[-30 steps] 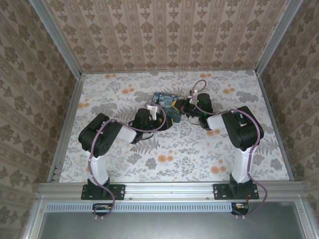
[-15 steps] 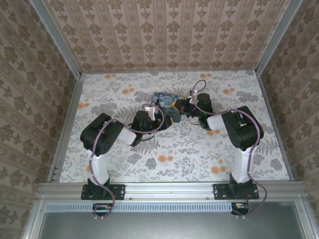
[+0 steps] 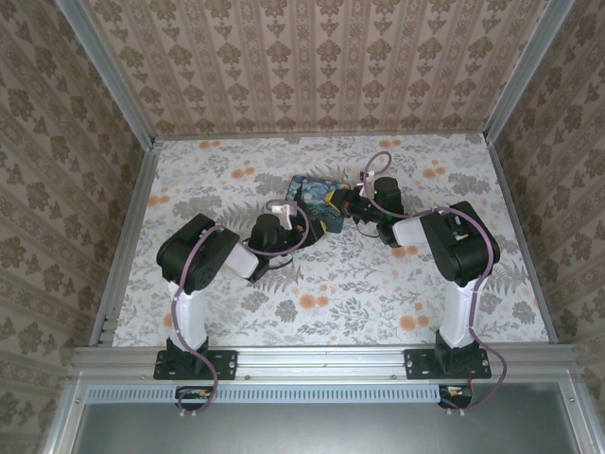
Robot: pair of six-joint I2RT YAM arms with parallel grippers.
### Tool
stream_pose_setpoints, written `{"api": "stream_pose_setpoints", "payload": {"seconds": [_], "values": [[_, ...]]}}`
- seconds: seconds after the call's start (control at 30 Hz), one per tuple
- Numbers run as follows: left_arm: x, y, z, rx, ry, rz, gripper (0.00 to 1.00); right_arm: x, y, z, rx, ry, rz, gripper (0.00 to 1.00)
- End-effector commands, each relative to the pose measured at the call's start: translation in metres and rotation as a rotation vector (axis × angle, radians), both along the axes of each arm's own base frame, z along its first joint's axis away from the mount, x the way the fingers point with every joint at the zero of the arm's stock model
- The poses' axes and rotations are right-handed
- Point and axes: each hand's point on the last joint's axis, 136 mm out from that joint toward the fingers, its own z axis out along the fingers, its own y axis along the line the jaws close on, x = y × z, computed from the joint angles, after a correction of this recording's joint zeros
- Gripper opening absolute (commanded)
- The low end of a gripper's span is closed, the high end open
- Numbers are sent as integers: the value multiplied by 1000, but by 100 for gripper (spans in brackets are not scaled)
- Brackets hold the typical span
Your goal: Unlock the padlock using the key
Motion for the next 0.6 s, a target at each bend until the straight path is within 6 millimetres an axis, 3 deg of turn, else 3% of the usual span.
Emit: {"api": "stream_pose_setpoints", "payload": {"seconds": [0.0, 0.13, 0.43, 0.57], "values": [[2, -2, 18, -74, -37, 28, 62, -1, -4, -21, -28, 41, -7, 0], [1, -2, 12, -55, -34, 30, 62, 0, -4, -20, -27, 40, -8, 0], [1, 0, -23, 61, -6, 32, 67, -1, -4, -23, -28, 46, -10, 0], [1, -5, -22, 45, -5, 13, 67, -2, -5, -24, -29, 49, -10, 0]]}}
